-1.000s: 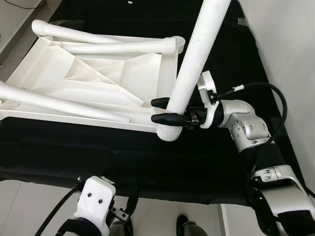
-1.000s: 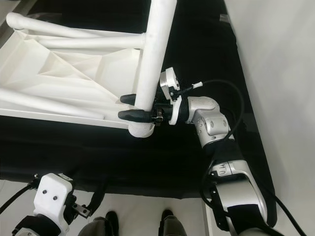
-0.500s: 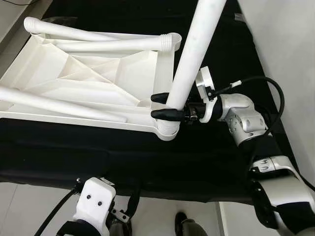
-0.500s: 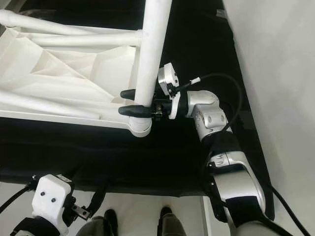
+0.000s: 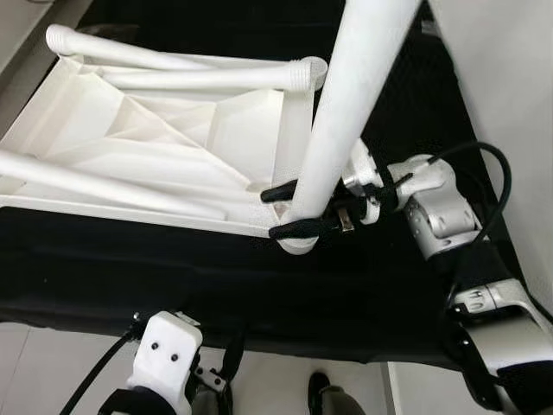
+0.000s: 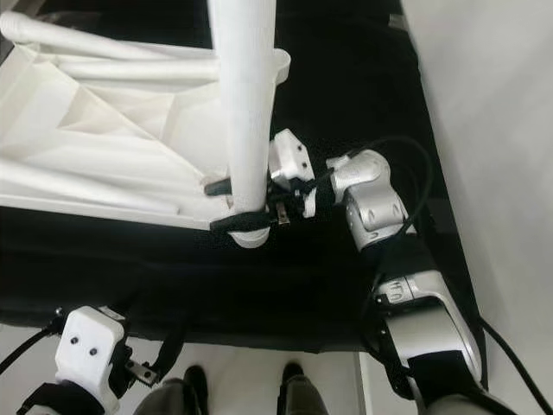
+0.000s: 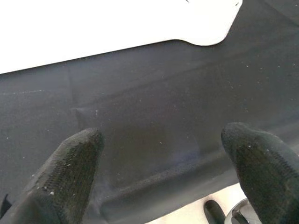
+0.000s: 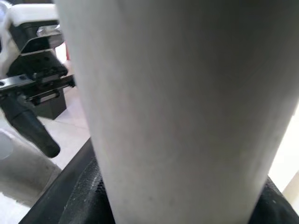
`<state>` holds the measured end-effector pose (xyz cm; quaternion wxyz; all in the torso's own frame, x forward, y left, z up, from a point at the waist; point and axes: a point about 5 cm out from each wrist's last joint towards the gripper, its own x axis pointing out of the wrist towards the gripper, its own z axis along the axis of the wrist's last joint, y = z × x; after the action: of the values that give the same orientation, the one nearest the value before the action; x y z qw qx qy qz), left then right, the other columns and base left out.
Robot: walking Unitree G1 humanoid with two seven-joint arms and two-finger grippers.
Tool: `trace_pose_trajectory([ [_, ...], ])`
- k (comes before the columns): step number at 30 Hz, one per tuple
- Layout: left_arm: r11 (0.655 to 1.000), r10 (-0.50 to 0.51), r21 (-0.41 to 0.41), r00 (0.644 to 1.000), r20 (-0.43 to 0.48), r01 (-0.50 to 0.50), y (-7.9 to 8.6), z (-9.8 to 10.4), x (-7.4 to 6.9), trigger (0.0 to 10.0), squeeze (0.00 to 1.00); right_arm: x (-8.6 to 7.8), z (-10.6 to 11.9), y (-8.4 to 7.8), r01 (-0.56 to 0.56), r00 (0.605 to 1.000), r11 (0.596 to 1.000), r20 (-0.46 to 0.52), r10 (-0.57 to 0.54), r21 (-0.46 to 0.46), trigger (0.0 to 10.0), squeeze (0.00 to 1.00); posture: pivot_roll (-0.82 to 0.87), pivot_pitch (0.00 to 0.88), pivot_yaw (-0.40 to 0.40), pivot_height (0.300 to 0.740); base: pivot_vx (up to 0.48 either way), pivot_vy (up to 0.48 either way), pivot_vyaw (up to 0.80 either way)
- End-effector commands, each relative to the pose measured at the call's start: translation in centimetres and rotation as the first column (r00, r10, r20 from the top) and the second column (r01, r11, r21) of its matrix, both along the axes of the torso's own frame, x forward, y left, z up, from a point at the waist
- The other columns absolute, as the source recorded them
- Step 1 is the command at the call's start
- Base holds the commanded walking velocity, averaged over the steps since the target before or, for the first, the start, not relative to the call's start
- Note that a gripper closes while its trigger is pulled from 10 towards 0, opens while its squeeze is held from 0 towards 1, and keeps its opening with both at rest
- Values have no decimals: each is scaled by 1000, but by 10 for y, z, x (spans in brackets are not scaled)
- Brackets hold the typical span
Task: Building children table
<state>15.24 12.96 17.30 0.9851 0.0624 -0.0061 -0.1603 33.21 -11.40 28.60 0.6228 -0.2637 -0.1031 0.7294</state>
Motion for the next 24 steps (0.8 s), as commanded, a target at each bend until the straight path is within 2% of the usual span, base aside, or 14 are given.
trace_pose_trajectory([
  [1, 1000, 4, 6, 1000, -19, -4, 1, -2, -2, 10000, 0, -6, -37, 3, -59, 991, 987, -130, 40, -148, 10000, 0, 58, 420, -11, 740, 0, 0, 0],
  [9, 1000, 5, 2, 1000, -17, -5, 0, -2, 0, 10000, 0, -6, -35, 8, -73, 988, 984, -143, 50, -160, 10000, 0, 52, 414, -16, 740, 0, 0, 0],
  [13, 1000, 7, -1, 1000, -14, -7, -1, -2, 1, 10000, 0, 3, -38, 11, 6, 983, 986, -182, -37, -167, 10000, 0, 45, 411, -22, 740, 0, 0, 0],
  [15, 1000, 7, -1, 1000, -14, -7, -1, -2, 1, 10000, 0, 3, -38, 11, 6, 983, 986, -182, -37, -167, 10000, 0, 45, 411, -22, 740, 0, 0, 0],
  [16, 1000, 9, -2, 1000, -13, -9, -1, -2, 1, 10000, 0, 6, -41, 13, 67, 974, 983, -203, -102, -170, 10000, 0, 41, 412, -20, 740, 0, 0, 0],
  [20, 1000, 9, -3, 1000, -12, -9, -1, -2, 1, 10000, 0, 7, -43, 13, 85, 970, 981, -208, -122, -176, 10000, 0, 41, 412, -20, 740, 0, 0, 0],
  [21, 1000, 7, -4, 1000, -13, -7, -1, -2, 1, 10000, 0, 9, -47, 13, 145, 959, 971, -217, -185, -191, 10000, 0, 38, 410, -20, 740, 0, 0, 0],
  [24, 1000, 6, -5, 1000, -13, -6, -1, -2, 1, 10000, 0, 11, -48, 13, 168, 954, 966, -217, -209, -195, 10000, 0, 38, 410, -20, 740, 0, 0, 0],
])
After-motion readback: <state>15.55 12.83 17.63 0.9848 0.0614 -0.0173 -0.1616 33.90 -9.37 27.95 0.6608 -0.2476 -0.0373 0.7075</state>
